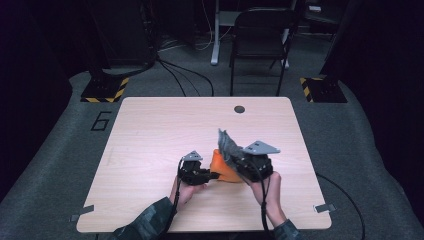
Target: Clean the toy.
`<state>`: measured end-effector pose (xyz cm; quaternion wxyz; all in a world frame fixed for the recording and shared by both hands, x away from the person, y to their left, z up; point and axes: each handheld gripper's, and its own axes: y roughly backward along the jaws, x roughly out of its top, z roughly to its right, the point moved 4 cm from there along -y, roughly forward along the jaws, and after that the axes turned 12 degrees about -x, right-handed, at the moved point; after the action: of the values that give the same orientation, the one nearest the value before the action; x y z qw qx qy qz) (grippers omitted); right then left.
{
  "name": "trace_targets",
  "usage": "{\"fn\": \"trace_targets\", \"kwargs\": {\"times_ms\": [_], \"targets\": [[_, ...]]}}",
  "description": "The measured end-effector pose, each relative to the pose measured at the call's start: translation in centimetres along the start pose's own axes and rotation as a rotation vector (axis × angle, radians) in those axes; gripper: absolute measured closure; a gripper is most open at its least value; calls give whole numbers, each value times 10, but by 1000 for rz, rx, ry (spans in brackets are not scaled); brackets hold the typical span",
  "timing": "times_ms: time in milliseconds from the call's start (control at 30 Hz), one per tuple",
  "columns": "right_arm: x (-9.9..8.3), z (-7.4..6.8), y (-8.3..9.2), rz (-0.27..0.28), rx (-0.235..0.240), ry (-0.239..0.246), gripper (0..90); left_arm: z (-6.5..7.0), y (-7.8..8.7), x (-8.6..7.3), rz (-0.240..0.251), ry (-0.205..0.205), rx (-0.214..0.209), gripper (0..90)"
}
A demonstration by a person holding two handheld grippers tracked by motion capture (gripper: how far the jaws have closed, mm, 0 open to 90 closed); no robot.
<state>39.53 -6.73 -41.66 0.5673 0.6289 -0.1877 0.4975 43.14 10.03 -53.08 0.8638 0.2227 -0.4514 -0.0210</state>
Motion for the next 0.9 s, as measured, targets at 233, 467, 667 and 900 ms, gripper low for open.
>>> {"fn": "trace_targets", "kwargs": {"times_ms": [233, 467, 667, 900], "targets": [[-15, -2, -22, -50, -98, 121, 716, -2, 0, 0, -17, -24, 4, 771], [-21, 15, -21, -70, -126, 92, 716, 0, -1, 0, -11, -25, 4, 770], [-30, 35, -24, -106, -157, 65, 717, 0, -1, 0, -15, -34, 1, 770], [-41, 52, -31, -149, -177, 21, 717, 2, -2, 0, -16, -31, 4, 768]]}}
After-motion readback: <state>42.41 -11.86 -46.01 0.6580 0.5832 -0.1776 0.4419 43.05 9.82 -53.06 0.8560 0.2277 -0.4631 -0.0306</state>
